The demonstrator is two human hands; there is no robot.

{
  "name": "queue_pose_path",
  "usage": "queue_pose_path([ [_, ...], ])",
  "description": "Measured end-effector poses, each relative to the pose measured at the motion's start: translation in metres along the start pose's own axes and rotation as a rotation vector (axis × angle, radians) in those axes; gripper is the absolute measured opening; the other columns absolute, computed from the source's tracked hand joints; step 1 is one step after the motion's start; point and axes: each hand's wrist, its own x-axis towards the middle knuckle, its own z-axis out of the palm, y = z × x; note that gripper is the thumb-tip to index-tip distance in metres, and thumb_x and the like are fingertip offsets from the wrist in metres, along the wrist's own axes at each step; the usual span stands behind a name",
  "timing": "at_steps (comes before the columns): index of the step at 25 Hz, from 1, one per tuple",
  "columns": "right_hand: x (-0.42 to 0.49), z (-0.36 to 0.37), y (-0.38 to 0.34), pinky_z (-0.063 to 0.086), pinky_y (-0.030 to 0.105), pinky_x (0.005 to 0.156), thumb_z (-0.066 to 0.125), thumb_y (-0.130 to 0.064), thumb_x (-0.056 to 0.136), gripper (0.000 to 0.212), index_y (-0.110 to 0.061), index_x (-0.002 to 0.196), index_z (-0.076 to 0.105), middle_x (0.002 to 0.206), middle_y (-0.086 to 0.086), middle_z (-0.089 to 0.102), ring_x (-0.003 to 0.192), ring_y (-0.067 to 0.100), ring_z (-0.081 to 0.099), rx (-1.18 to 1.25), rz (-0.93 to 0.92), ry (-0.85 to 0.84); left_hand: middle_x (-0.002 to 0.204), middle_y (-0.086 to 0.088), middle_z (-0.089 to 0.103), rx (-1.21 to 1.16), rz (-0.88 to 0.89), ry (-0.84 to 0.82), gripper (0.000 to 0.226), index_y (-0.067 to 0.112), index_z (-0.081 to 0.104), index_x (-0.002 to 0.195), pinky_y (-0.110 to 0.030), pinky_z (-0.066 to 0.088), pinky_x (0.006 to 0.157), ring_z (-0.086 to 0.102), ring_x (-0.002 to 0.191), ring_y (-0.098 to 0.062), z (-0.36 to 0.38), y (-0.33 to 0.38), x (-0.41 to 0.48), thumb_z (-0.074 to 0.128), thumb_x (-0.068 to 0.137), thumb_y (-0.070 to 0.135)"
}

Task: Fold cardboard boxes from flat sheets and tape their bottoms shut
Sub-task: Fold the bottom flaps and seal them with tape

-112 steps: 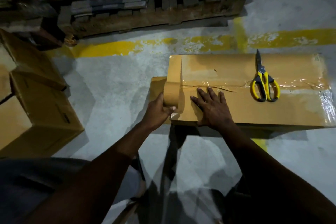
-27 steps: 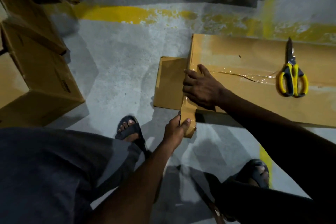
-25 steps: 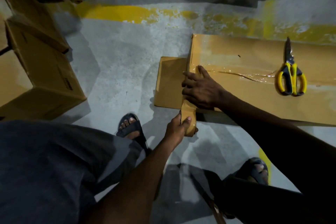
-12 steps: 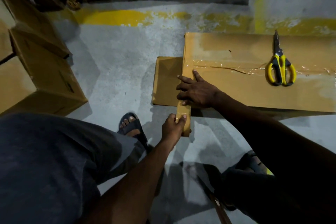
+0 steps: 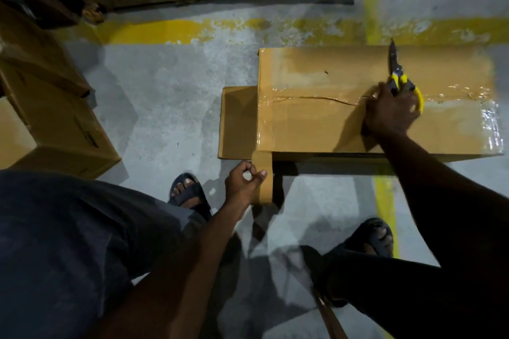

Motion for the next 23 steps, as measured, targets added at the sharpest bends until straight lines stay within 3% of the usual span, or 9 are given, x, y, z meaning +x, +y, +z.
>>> queue_pose_path([
  [3, -0.007, -0.010, 0.026, 0.043, 0.059, 0.095, 0.063, -0.024, 0.091, 0.032, -0.016, 0.121, 0.054, 0.142, 0.023, 0.034, 0.122, 0.049, 0.040, -0.081, -0.099, -0.025, 0.089, 0.009, 0.064, -0.015, -0.004, -0.026, 0.015, 0.021, 0.059, 0.078, -0.023, 0.042, 0.080, 0.057, 0.092, -0.007, -0.004, -0.002, 0.001, 0.074, 0.082, 0.017],
  [6, -0.017, -0.016, 0.034, 0.047, 0.051, 0.088, 0.078, -0.006, 0.072, 0.046, -0.013, 0.114, 0.061, 0.127, 0.023, 0.043, 0.107, 0.048, 0.045, -0.038, -0.266, -0.072, 0.112, 0.006, 0.064, -0.024, -0.030, -0.083, 0.023, 0.029, 0.068, 0.095, -0.024, 0.042, 0.088, 0.056, 0.108, -0.011, -0.007, -0.001, -0.001, 0.076, 0.080, 0.014],
  [8, -0.023, -0.016, 0.040, 0.047, 0.044, 0.084, 0.079, -0.001, 0.065, 0.053, -0.012, 0.115, 0.064, 0.121, 0.021, 0.049, 0.102, 0.046, 0.049, -0.003, -0.504, -0.139, 0.117, 0.005, 0.060, -0.012, -0.013, -0.114, 0.032, 0.028, 0.069, 0.102, -0.018, 0.041, 0.083, 0.053, 0.110, -0.013, -0.006, 0.001, -0.005, 0.076, 0.078, 0.009],
  [10, -0.034, -0.017, 0.041, 0.046, 0.040, 0.077, 0.075, -0.004, 0.076, 0.042, -0.006, 0.116, 0.060, 0.113, 0.022, 0.050, 0.096, 0.042, 0.053, 0.082, -0.615, -0.183, 0.115, 0.006, 0.058, -0.036, -0.019, -0.150, 0.038, 0.026, 0.067, 0.109, -0.013, 0.042, 0.075, 0.052, 0.108, -0.012, -0.005, 0.000, -0.009, 0.074, 0.079, 0.004],
  [13, -0.048, -0.015, 0.042, 0.049, 0.042, 0.075, 0.074, -0.008, 0.080, 0.045, -0.004, 0.120, 0.055, 0.115, 0.024, 0.050, 0.098, 0.042, 0.053, 0.053, -0.602, -0.205, 0.115, -0.003, 0.061, -0.055, -0.151, -0.168, 0.045, 0.031, 0.052, 0.115, -0.036, 0.052, 0.082, 0.057, 0.104, -0.021, -0.003, -0.001, -0.009, 0.073, 0.082, 0.010],
  [15, -0.048, -0.016, 0.041, 0.044, 0.036, 0.071, 0.076, -0.018, 0.080, 0.046, -0.005, 0.119, 0.053, 0.108, 0.024, 0.055, 0.096, 0.042, 0.054, -0.010, -0.531, -0.269, 0.110, -0.007, 0.061, -0.084, -0.255, -0.142, 0.053, 0.030, 0.041, 0.115, -0.046, 0.052, 0.089, 0.059, 0.101, -0.025, -0.004, 0.002, -0.010, 0.075, 0.079, 0.012],
  [19, -0.046, -0.039, 0.022, 0.046, 0.033, 0.064, 0.075, -0.040, 0.081, 0.046, -0.008, 0.107, 0.056, 0.093, 0.019, 0.067, 0.076, 0.035, 0.061, -0.073, -0.523, -0.399, 0.115, -0.003, 0.055, -0.135, -0.270, -0.096, 0.052, 0.026, 0.045, 0.111, -0.047, 0.052, 0.088, 0.056, 0.105, -0.024, -0.007, 0.007, -0.008, 0.079, 0.074, 0.012],
  [23, -0.052, -0.062, 0.012, 0.048, 0.023, 0.059, 0.082, -0.039, 0.075, 0.042, -0.026, 0.106, 0.057, 0.090, -0.002, 0.071, 0.074, 0.018, 0.066, 0.024, -0.517, -0.749, 0.115, 0.002, 0.056, -0.127, -0.176, -0.076, 0.034, 0.028, 0.054, 0.093, -0.041, 0.050, 0.082, 0.055, 0.109, -0.023, -0.006, 0.004, -0.004, 0.079, 0.075, 0.011],
])
